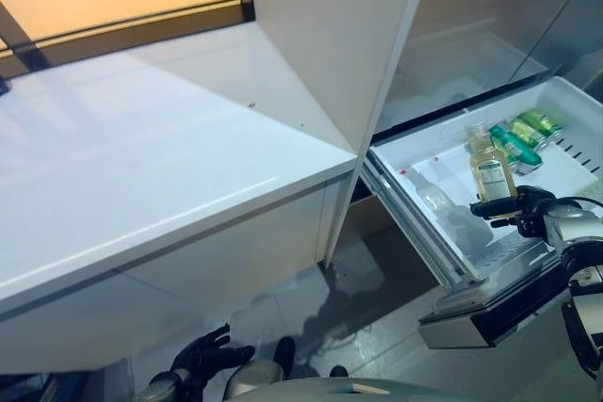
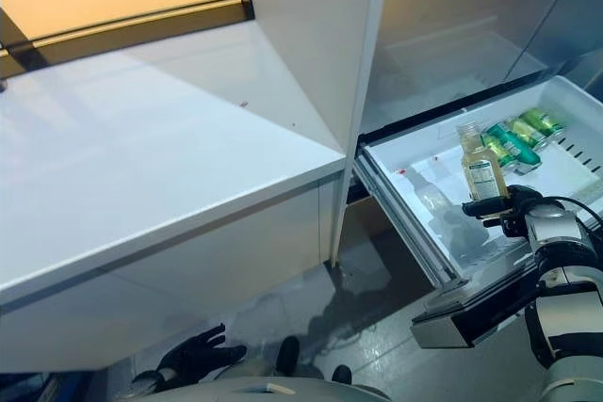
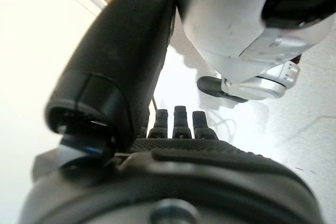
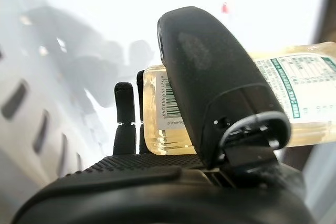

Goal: Put drinks into fridge and close the fridge

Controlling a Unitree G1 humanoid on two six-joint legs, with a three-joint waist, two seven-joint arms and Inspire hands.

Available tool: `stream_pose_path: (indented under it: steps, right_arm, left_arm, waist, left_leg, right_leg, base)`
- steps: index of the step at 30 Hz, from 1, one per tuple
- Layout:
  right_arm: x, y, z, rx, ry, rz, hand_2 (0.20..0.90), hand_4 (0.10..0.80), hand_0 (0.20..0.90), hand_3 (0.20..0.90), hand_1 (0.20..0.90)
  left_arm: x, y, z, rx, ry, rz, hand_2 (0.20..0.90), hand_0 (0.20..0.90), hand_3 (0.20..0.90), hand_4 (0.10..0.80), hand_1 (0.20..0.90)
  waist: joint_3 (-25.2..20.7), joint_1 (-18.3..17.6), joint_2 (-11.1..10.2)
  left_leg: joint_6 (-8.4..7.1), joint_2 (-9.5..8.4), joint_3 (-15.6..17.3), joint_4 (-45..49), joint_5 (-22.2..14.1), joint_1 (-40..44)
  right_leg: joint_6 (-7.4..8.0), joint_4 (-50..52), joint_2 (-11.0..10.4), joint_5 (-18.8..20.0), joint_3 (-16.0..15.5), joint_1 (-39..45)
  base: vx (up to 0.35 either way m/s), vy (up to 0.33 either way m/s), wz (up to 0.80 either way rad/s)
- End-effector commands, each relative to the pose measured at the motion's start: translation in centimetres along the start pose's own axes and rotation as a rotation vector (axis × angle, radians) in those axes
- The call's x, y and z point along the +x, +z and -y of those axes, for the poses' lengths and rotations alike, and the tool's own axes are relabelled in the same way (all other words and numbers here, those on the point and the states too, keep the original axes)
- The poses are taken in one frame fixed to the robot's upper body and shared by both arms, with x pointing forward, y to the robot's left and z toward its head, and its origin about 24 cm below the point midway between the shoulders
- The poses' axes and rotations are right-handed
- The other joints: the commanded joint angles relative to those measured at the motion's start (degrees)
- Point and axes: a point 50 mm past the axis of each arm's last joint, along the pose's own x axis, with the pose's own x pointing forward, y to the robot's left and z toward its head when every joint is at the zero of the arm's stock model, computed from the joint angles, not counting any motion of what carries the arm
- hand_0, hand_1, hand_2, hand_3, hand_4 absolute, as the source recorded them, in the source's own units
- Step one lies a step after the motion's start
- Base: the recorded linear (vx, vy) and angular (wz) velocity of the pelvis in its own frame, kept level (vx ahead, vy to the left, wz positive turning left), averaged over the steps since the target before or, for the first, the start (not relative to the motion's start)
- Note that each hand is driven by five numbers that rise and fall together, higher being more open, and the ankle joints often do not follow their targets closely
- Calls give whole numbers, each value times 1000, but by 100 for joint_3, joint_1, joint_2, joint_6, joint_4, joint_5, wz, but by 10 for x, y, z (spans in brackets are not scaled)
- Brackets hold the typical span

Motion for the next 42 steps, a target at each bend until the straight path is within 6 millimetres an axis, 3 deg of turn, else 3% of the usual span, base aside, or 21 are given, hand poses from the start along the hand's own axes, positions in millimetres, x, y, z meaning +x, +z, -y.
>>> stream_pose_path:
  steps: [1, 9, 18, 19, 20, 25, 30, 36, 42]
  right_arm:
    - [-22, 61, 43, -27, -125, 178, 300, 100, 300, 200, 300]
    - [-17, 52, 40, -17, -110, 106, 300, 100, 300, 200, 300]
    - [-13, 44, 37, -17, -137, -9, 300, 100, 300, 200, 300]
    - [-13, 41, 38, -30, -141, -31, 561, 405, 561, 505, 561]
    - [-13, 41, 37, -29, -140, -39, 900, 800, 900, 900, 900]
    - [-13, 43, 37, -70, -174, -39, 900, 800, 900, 900, 900]
    - [-22, 69, 52, -275, -295, 36, 900, 800, 900, 900, 900]
    - [-35, 96, 56, -216, -302, 191, 900, 800, 900, 900, 900]
    - [-53, 107, 70, -154, -297, 328, 900, 800, 900, 900, 900]
  left_arm:
    - [2, 26, -13, 74, 32, 72, 900, 900, 900, 800, 900]
    - [5, 54, -12, 83, 21, 151, 900, 900, 900, 800, 900]
    - [7, 73, -6, 101, -8, 202, 900, 900, 900, 800, 900]
    - [7, 76, -5, 104, -14, 206, 900, 900, 900, 800, 900]
    - [7, 76, -4, 106, -16, 207, 900, 900, 900, 800, 900]
    - [8, 79, -2, 116, -24, 207, 900, 900, 900, 800, 900]
    - [7, 72, -5, 130, -19, 190, 900, 900, 900, 800, 900]
    - [6, 61, -6, 114, 4, 161, 900, 900, 900, 800, 900]
    - [4, 38, -10, 93, 45, 97, 900, 900, 900, 800, 900]
  waist:
    - [267, 91, -8]
    - [767, 182, 38]
    - [990, 270, 160]
    - [1004, 287, 180]
    - [1005, 296, 188]
    - [991, 341, 211]
    - [885, 327, 161]
    - [634, 180, 30]
    - [207, -53, -114]
  left_leg:
    - [97, 19, 304, 84, -448, -125]
    - [87, 13, 205, 191, -350, -532]
    - [73, -49, 73, 267, -306, -783]
    - [67, -60, 55, 286, -301, -808]
    - [65, -65, 47, 296, -300, -821]
    - [52, -88, 6, 335, -300, -832]
    - [46, -82, 34, 300, -302, -740]
    - [49, -47, 165, 237, -367, -513]
    - [54, -6, 352, 120, -477, -133]
  right_leg:
    - [242, 435, -95, 232, -99, -550]
    - [242, 481, -95, 304, -141, -833]
    - [203, 574, -114, 260, -229, -1010]
    - [194, 592, -127, 245, -256, -1023]
    - [192, 602, -133, 240, -269, -1026]
    - [170, 665, -164, 197, -343, -1022]
    - [173, 671, -175, 190, -344, -970]
    - [187, 663, -179, 158, -225, -836]
    - [230, 548, -164, 163, -7, -586]
  base:
    - [-235, -89, 10]
    - [-86, -52, 5]
    - [-39, -6, 7]
    - [-16, 13, 9]
    - [-10, 19, 12]
    - [2, 16, 11]
    - [5, 45, 3]
    - [17, 67, -3]
    - [48, 70, -16]
